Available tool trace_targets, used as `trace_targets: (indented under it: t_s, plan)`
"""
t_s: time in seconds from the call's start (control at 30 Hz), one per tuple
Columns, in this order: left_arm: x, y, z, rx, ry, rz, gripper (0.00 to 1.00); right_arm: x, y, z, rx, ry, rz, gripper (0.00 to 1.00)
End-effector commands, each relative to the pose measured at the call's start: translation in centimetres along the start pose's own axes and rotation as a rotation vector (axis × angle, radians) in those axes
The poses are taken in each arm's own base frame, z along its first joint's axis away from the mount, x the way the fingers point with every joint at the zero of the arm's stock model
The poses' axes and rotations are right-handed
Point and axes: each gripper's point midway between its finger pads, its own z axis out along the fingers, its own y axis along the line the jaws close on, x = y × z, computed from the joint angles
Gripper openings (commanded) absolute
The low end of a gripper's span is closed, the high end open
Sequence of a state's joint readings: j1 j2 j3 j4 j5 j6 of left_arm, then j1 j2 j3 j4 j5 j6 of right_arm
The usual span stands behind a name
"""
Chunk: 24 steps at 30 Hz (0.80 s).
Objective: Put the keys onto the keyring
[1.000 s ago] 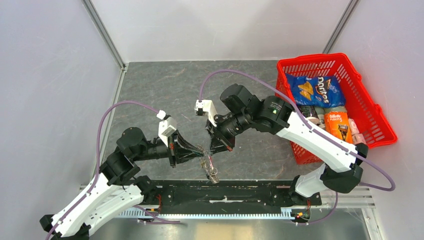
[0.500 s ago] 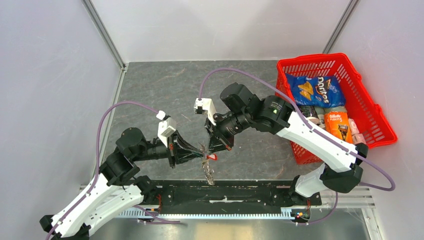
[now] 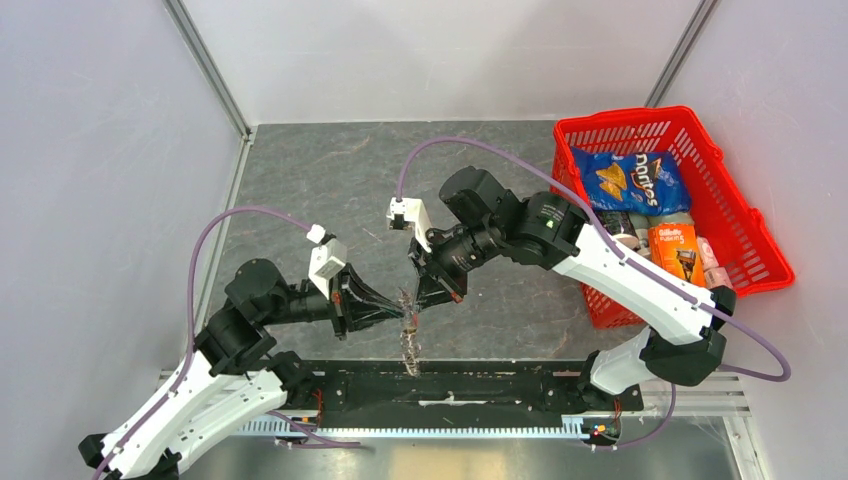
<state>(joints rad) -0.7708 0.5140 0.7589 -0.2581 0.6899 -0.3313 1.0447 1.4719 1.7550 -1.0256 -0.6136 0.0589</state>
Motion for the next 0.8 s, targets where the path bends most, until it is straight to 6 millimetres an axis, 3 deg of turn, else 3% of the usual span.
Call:
trace_targets:
  t_s: [0.0, 0.77]
  plan:
    - [-2.4, -2.3, -0.3, 0.102, -0.08, 0.105, 0.02, -0.9, 0.0, -0.4, 0.017, -0.046, -0.03, 0.0]
    - [-2.7, -3.4, -0.7, 0.149, -0.108, 0.129, 0.02, 0.0, -0.3, -0.6, 0.041, -0.055, -0.018, 0.0]
